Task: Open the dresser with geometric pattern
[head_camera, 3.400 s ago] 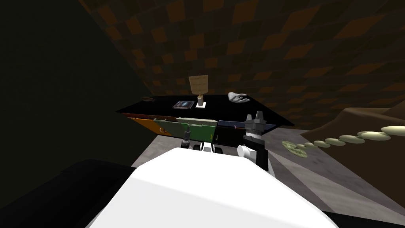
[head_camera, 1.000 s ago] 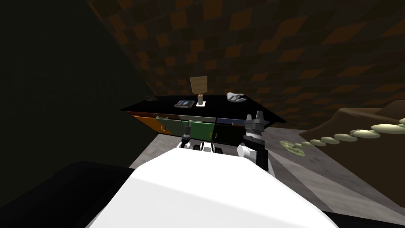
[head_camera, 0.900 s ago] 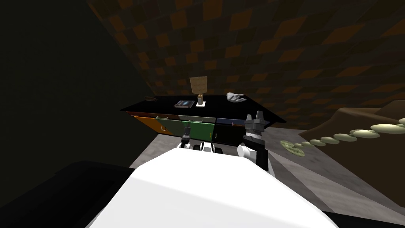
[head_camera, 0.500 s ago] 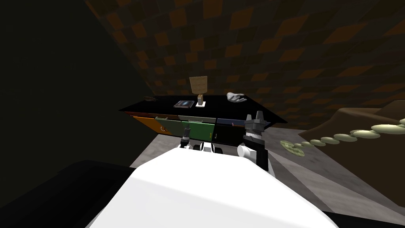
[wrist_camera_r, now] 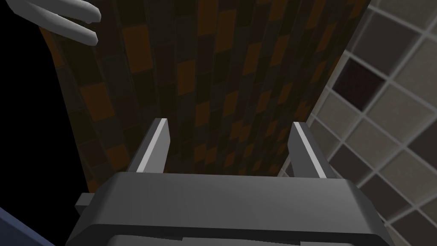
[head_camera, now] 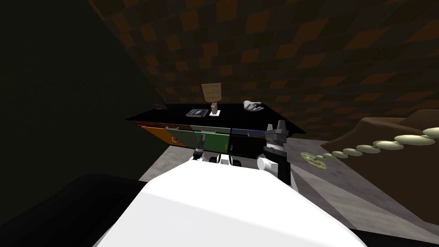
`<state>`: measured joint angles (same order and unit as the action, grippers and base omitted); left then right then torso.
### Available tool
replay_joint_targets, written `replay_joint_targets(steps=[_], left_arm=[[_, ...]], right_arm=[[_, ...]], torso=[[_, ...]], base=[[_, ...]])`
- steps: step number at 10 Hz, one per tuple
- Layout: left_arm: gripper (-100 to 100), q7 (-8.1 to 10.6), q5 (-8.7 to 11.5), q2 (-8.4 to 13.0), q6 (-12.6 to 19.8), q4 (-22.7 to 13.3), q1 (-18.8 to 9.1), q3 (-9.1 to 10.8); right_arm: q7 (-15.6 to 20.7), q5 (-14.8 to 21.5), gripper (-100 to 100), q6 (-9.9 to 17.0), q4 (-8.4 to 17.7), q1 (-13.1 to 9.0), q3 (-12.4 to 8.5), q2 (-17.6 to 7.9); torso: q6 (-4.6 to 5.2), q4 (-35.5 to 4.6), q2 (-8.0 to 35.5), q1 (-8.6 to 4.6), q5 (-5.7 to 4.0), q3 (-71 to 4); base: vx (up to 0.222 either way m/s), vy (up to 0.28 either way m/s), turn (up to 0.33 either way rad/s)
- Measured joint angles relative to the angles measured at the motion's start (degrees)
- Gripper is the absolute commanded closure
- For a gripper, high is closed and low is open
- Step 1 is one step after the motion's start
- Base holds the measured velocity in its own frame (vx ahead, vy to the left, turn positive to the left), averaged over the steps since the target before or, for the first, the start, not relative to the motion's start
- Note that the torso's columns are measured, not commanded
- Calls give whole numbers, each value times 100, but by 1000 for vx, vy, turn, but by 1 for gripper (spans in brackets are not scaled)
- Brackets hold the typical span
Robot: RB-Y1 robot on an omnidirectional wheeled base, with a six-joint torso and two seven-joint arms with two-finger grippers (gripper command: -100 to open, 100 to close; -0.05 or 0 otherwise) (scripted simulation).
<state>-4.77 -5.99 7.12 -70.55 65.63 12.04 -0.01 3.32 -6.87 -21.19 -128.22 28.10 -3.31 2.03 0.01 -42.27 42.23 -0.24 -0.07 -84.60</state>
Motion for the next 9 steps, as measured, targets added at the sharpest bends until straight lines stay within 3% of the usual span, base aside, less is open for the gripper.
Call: replay_joint_targets(steps=[3, 8, 9], left_arm=[[-100, -58, -12, 35, -116, -24, 58, -32], [-100, -86, -16, -548, -165, -41, 86, -48], [-100, -88, -16, -561, -173, -46, 84, -49]], right_arm=[[0, 0, 0, 0, 0, 0, 0, 0], [0, 0, 0, 0, 0, 0, -2, -2], [0, 0, 0, 0, 0, 0, -2, -2]], torso=[[0, -2, 6, 20, 6, 4], [-1, -2, 8, 28, 8, 5], [-1, -2, 6, 24, 6, 3]], base=[[30, -180, -11], [5, -19, -2], [-22, -55, -111]])
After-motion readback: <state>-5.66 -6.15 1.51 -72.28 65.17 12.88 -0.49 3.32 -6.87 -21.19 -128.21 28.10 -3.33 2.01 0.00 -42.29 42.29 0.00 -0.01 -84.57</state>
